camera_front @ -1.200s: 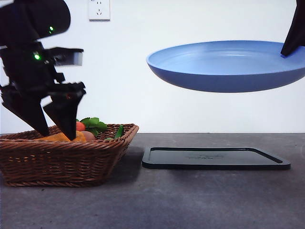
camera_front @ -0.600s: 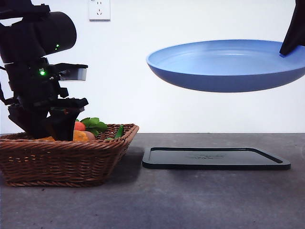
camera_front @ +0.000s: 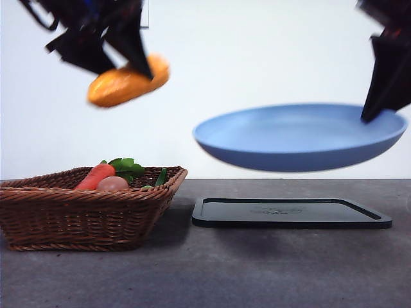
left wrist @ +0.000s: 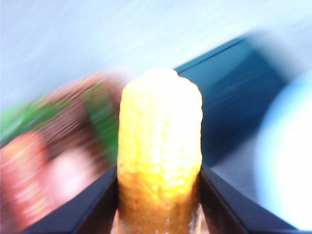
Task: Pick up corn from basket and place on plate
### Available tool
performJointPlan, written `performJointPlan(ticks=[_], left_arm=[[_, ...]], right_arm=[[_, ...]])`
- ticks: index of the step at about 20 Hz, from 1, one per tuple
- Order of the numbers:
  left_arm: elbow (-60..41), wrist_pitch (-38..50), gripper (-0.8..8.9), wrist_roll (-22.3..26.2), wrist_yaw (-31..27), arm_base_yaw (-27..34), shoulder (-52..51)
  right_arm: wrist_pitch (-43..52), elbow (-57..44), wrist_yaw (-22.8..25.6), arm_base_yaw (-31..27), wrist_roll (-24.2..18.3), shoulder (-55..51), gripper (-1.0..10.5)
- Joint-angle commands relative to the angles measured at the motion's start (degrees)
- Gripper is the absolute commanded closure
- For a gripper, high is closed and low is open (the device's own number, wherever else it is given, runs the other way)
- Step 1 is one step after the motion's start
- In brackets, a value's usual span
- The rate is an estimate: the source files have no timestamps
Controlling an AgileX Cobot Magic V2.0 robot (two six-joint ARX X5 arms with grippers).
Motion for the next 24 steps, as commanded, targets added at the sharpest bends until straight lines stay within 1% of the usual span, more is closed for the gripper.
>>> performJointPlan(ticks=[1, 4, 10, 18, 19, 22, 24], left_arm=[[1.07, 0.52, 6.09, -2.03, 5.44, -2.69, 0.15], [1.07, 2.05, 6.09, -1.99, 6.08, -7.78, 2.01], [1.07, 6.67, 6.09, -2.01, 6.05, -13.64, 8.92], [1.05, 6.16, 6.05, -2.05, 6.05, -15.82, 13.66], [1.05, 5.81, 5.97, -2.08, 6.03, -15.87, 13.66], [1.07, 5.68, 4.78, -2.27, 6.05, -15.87, 13.66], [1.07, 5.66, 4.44, -2.27, 6.05, -15.87, 13.64]], right_arm=[[2.36, 1.18, -2.75, 0.15, 2.21, 4.26, 9.5], [5.51, 1.18, -7.72, 0.46, 3.96, 7.96, 9.5], [6.88, 1.18, -8.35, 1.25, 4.63, 8.24, 9.5], [6.93, 1.18, -8.55, 1.25, 4.17, 8.24, 9.5], [6.95, 1.18, -8.55, 1.25, 4.15, 8.24, 9.5], [6.93, 1.18, -8.52, 1.25, 3.98, 8.24, 9.5], [6.93, 1.18, -8.50, 1.25, 3.98, 8.24, 9.5]])
